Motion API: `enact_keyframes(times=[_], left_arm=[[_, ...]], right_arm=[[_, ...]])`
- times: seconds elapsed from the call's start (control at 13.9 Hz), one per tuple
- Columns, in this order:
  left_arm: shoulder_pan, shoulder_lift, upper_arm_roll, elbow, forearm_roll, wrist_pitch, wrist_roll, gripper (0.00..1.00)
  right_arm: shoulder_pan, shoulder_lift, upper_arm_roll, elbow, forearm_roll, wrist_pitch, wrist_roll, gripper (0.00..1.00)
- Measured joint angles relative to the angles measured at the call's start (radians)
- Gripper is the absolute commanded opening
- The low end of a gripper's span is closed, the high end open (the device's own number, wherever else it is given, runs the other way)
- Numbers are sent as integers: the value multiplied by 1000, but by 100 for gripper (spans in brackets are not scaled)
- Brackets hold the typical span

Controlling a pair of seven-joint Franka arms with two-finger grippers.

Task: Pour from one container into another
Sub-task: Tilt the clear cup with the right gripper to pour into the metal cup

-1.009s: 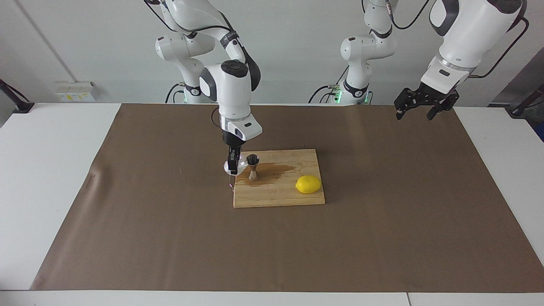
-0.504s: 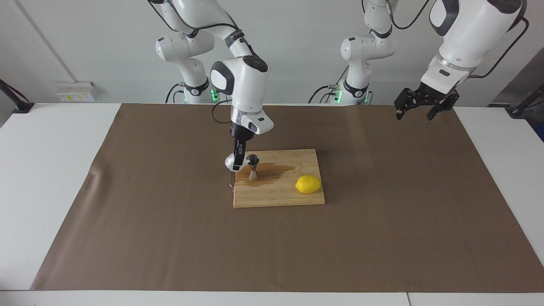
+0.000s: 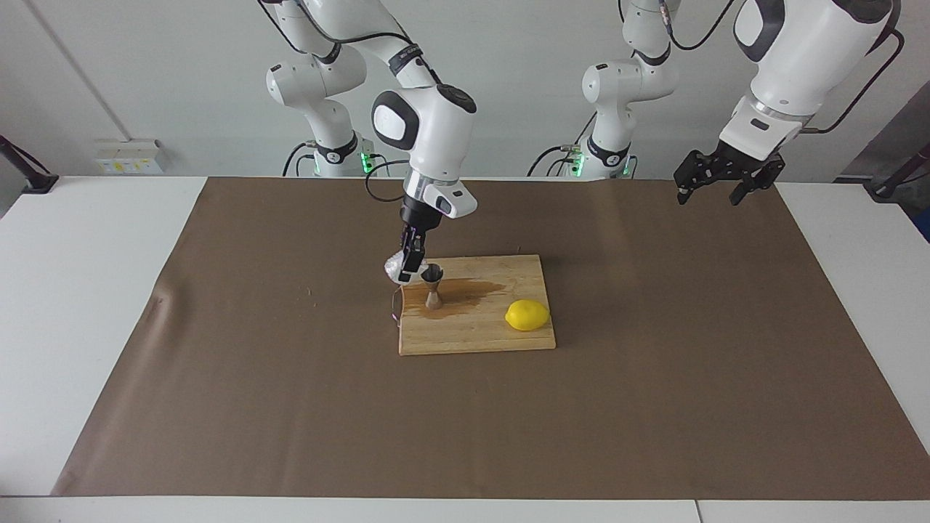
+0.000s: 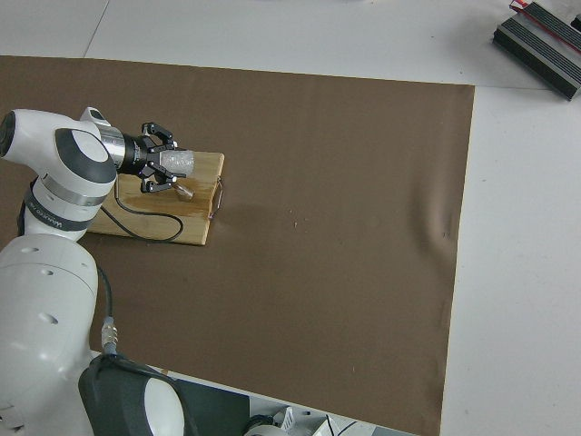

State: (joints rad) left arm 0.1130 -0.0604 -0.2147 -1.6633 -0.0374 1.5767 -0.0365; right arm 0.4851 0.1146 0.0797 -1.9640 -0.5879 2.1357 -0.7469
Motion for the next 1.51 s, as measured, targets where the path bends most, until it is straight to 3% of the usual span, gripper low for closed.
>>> enact_keyframes(times=[1.51], left_arm=[[0,0,0,0,0,0,0,100]], right_arm=[[53,-12,1,0,-232,-22,240,0]])
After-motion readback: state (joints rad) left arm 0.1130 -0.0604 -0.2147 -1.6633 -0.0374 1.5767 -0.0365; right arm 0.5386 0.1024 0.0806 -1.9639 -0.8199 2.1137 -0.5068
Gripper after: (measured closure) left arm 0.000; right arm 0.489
